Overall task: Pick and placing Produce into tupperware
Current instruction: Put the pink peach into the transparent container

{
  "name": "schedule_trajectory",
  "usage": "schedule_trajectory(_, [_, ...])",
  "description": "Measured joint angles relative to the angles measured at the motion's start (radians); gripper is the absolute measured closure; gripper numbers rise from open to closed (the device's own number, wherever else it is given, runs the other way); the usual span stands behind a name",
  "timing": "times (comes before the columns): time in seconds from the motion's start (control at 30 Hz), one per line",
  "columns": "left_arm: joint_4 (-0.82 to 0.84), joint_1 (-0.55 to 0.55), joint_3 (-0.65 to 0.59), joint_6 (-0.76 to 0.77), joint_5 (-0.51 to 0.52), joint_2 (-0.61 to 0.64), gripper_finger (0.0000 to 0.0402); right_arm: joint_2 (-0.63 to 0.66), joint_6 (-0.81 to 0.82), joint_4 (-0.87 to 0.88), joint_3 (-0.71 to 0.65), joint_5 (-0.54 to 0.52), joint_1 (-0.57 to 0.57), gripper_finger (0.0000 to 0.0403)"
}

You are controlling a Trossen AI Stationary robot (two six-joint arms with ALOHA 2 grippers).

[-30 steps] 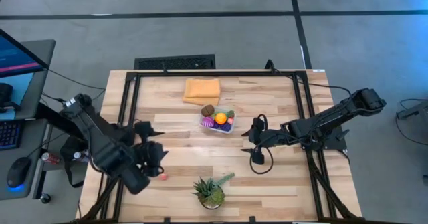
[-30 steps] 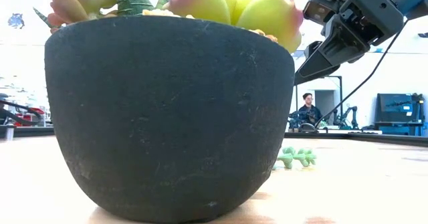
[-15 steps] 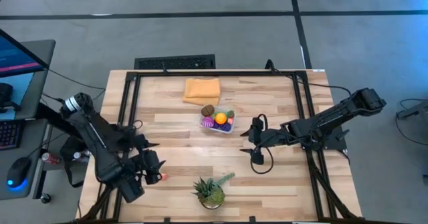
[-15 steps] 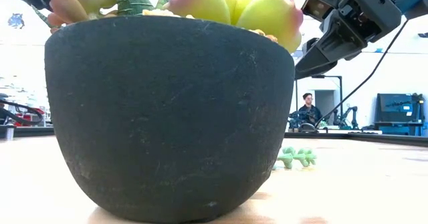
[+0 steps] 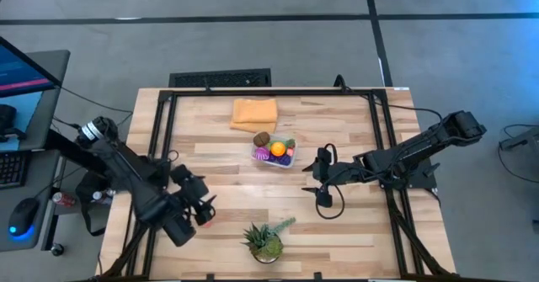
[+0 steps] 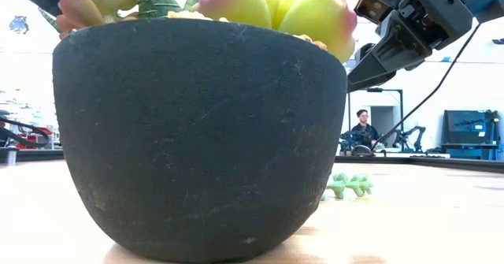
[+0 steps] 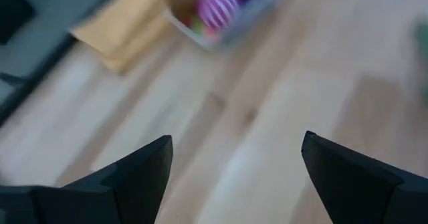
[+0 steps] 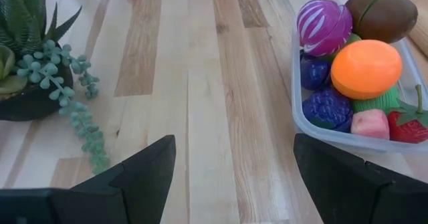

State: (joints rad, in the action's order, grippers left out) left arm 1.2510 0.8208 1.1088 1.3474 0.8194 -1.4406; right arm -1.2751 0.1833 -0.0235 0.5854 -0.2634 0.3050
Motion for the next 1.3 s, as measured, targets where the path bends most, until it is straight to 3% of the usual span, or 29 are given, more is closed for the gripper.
schedule_trajectory(0.17, [-0.151,-0.034,0.0,-0.283,-0.213,0.0,0.0079,0.0,0.0,0.006,0.0,0.0,0.0,0.0107])
schedule_trajectory(0.33, [-0.225,-0.032,0.0,-0.447,-0.311,-0.001,0.0079,0.0,0.0,0.008,0.0,0.0,0.0,0.0107])
schedule_trajectory(0.5, [-0.225,-0.034,-0.011,-0.456,-0.368,0.0,0.0079,0.0,0.0,0.008,0.0,0.0,0.0,0.0107])
schedule_trajectory(0.73, [-0.354,-0.041,-0.146,-0.436,-0.508,-0.001,0.0079,0.0,0.001,0.008,0.0,0.0,0.0,0.0107])
schedule_trajectory(1.07, [-0.585,-0.042,-0.291,-0.414,-0.56,-0.001,0.0079,0.0,0.001,-0.012,0.0,0.0,0.0,0.0107])
schedule_trajectory(1.3, [-0.636,-0.042,-0.341,-0.404,-0.576,-0.001,0.0079,0.0,0.001,-0.014,0.0,0.0,0.0,0.0107])
